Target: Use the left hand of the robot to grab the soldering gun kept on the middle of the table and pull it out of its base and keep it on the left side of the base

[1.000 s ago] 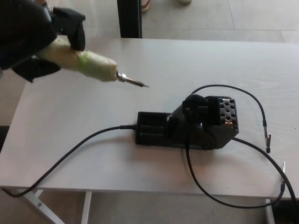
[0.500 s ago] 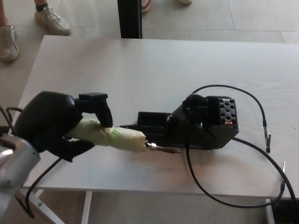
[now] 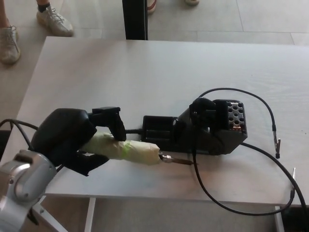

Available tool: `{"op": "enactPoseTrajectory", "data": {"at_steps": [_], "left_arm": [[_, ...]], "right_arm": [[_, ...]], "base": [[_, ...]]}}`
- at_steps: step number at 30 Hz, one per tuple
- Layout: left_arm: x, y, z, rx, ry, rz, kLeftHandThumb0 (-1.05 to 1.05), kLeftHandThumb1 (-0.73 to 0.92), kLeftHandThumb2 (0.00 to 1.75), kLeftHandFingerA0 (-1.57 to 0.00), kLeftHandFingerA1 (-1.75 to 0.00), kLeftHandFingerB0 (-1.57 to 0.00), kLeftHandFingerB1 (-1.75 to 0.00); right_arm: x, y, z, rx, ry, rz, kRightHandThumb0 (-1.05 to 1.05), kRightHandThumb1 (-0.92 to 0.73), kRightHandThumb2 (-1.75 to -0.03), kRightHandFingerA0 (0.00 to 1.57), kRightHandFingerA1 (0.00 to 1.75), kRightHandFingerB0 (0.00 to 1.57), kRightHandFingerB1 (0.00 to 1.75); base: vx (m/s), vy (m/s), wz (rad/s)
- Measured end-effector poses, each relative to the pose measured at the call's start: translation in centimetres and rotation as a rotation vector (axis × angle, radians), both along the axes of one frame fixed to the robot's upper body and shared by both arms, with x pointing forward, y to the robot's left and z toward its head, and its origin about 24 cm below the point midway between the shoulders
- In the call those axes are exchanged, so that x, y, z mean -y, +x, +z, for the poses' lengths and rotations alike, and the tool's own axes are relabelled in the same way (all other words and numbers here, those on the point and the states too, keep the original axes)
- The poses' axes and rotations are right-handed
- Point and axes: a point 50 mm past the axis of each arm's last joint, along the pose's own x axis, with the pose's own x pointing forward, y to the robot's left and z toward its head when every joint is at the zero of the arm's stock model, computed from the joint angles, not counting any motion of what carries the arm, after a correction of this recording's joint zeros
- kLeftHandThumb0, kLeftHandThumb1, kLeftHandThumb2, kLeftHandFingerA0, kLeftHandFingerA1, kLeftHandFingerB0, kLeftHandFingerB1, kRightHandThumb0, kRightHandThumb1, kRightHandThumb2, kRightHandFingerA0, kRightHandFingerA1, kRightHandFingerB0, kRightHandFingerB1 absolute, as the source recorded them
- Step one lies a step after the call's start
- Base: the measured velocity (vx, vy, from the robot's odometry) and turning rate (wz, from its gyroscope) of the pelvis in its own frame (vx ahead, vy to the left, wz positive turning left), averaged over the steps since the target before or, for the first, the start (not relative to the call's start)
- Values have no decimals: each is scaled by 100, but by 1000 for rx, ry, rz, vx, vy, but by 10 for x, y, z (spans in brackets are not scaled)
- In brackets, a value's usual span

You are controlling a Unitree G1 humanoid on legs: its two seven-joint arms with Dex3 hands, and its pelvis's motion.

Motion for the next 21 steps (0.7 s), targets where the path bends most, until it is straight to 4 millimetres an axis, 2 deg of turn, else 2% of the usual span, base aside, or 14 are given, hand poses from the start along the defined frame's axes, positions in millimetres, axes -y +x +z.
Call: {"op": "enactPoseTrajectory", "data": {"at_steps": [1, 2, 3, 4, 5, 6, 7, 8, 11, 15, 16, 19, 20, 21], "left_arm": [[-1, 1, 0, 3, 27, 2, -20, 79, 68, -74, -128, -60, -57], [-1, 1, 0, 3, 50, 3, -20, 79, 68, -74, -128, -60, -57], [-3, 2, 1, 5, 76, 5, -35, 75, 63, -58, -72, -30, -38], [-3, 2, 0, 4, 106, 2, -40, 71, 60, -43, -59, -21, -33], [-3, 2, 0, 3, 117, 1, -43, 68, 61, -32, -54, -15, -32], [-3, 1, 1, 1, 151, -3, -45, 66, 62, -17, -49, -10, -25], [-3, 1, 1, -2, 183, -8, -51, 58, 80, -4, -48, -2, -26], [-3, 1, 1, -4, 204, -12, -51, 58, 80, -4, -48, -2, -26], [0, 0, 0, -13, 276, -28, -57, 63, 80, 0, 0, -6, -2], [1, -3, -1, -40, 388, -46, -60, 64, 78, 0, 0, -1, 0], [1, -3, -1, -46, 409, -48, -71, 43, 76, 0, -24, 0, -1], [0, -4, -2, -61, 483, -47, -74, 46, 78, 0, -25, 0, -1], [-1, -4, -1, -68, 515, -40, -64, 62, 77, 0, 0, 0, -1], [-2, -4, -1, -70, 532, -34, -64, 62, 77, 0, 0, 0, -1]], "right_arm": [[0, 0, 0, 0, 0, 0, -102, -44, -119, 109, 120, 56, 125], [0, 0, 0, 0, 0, -1, -102, -44, -119, 109, 120, 56, 125], [0, 0, 0, 1, 1, -2, -103, -44, -118, 108, 121, 54, 126], [0, 0, 0, 1, 1, -2, -100, -52, -105, 108, 123, 47, 142], [0, 0, 0, 1, 1, -2, -104, -44, -118, 110, 120, 55, 127], [0, 0, 0, 1, 1, -1, -104, -44, -118, 110, 120, 55, 127], [0, 0, 0, 1, 1, -1, -99, -52, -105, 109, 123, 47, 142], [0, 0, 0, 1, 2, -1, -99, -52, -105, 109, 123, 47, 142], [0, 0, 0, 1, 2, -1, -103, -53, -103, 111, 122, 43, 143], [0, 0, 0, 1, 2, -1, -103, -55, -103, 113, 122, 37, 145], [0, 0, 0, 1, 2, -1, -105, -52, -129, 114, 120, 57, 124], [0, 1, 0, 3, 1, -1, -105, -51, -128, 120, 124, 49, 118], [0, 1, 0, 4, 2, -1, -105, -51, -128, 120, 125, 42, 113], [0, 1, 0, 5, 2, -1, -105, -51, -128, 120, 125, 42, 113]], "base": [[0, 0, 0], [0, 0, 0], [0, 0, 0], [0, 0, 0], [0, 0, 0], [0, 0, 0], [0, 0, 0], [0, 0, 0], [0, 0, 0], [0, 0, 0], [0, 0, 0], [0, 0, 0], [0, 0, 0], [0, 0, 0]]}}
